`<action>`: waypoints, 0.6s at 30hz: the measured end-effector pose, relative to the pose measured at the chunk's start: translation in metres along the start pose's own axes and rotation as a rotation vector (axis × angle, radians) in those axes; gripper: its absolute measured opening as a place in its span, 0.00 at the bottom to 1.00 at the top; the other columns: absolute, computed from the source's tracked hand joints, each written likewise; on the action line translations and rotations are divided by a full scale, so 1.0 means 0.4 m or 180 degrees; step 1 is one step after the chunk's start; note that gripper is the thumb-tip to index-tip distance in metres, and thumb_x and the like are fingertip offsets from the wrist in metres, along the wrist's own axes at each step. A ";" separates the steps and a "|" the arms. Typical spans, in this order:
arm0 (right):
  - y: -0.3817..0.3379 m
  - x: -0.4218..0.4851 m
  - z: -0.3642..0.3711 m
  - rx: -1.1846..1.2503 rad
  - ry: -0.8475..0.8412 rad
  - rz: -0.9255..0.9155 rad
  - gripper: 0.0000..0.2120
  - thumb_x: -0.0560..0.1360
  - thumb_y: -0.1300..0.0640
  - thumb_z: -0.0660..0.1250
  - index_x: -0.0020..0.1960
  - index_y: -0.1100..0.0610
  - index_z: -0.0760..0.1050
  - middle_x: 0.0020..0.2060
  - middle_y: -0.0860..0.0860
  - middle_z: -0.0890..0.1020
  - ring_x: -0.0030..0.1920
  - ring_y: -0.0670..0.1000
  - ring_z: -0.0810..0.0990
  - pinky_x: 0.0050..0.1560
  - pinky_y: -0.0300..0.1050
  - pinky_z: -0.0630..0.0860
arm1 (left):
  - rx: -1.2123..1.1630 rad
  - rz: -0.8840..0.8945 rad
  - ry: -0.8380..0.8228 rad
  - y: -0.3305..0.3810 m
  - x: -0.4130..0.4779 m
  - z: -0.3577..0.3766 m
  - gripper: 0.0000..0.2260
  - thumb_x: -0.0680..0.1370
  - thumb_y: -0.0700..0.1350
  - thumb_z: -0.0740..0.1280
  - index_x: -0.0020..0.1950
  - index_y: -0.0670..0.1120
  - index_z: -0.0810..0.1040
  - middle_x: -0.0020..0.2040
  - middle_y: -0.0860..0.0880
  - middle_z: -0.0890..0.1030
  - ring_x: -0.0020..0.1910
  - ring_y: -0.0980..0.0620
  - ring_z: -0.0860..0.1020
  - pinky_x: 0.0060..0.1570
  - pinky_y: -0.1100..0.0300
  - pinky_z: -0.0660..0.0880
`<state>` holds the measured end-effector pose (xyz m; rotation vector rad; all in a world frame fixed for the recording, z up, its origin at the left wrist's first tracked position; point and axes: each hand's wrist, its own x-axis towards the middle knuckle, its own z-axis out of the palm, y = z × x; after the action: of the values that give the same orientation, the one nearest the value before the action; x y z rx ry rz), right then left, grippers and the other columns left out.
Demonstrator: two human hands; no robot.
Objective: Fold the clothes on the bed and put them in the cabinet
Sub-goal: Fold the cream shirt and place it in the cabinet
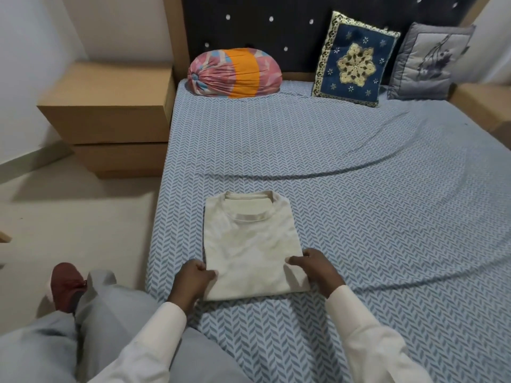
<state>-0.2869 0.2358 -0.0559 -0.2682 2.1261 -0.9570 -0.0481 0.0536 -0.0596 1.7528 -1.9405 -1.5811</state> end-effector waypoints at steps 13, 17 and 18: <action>-0.174 0.186 -0.022 0.0155 -0.0608 -0.0434 0.26 0.65 0.51 0.77 0.60 0.55 0.75 0.52 0.54 0.85 0.52 0.57 0.84 0.58 0.63 0.78 | -0.0274 0.0634 -0.0593 0.175 0.201 -0.056 0.27 0.73 0.40 0.70 0.67 0.58 0.65 0.65 0.46 0.75 0.59 0.46 0.77 0.59 0.48 0.76; -0.198 0.143 -0.028 -0.0325 -0.0652 -0.0853 0.45 0.70 0.57 0.74 0.77 0.39 0.52 0.70 0.42 0.67 0.68 0.48 0.70 0.70 0.53 0.68 | 0.0244 0.0958 -0.1003 0.173 0.214 -0.064 0.33 0.75 0.39 0.71 0.75 0.54 0.62 0.73 0.48 0.66 0.67 0.49 0.70 0.62 0.58 0.71; -0.201 0.130 -0.030 -0.0436 -0.0704 -0.0931 0.45 0.71 0.58 0.73 0.78 0.38 0.50 0.71 0.40 0.62 0.70 0.46 0.65 0.72 0.51 0.65 | 0.0339 0.0974 -0.1032 0.167 0.212 -0.062 0.35 0.74 0.39 0.72 0.76 0.54 0.61 0.74 0.47 0.63 0.69 0.48 0.68 0.64 0.58 0.70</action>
<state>-0.3402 0.1622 -0.0232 -0.7365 1.9826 -0.8980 -0.1066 -0.0397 -0.0468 1.2062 -2.3396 -1.7586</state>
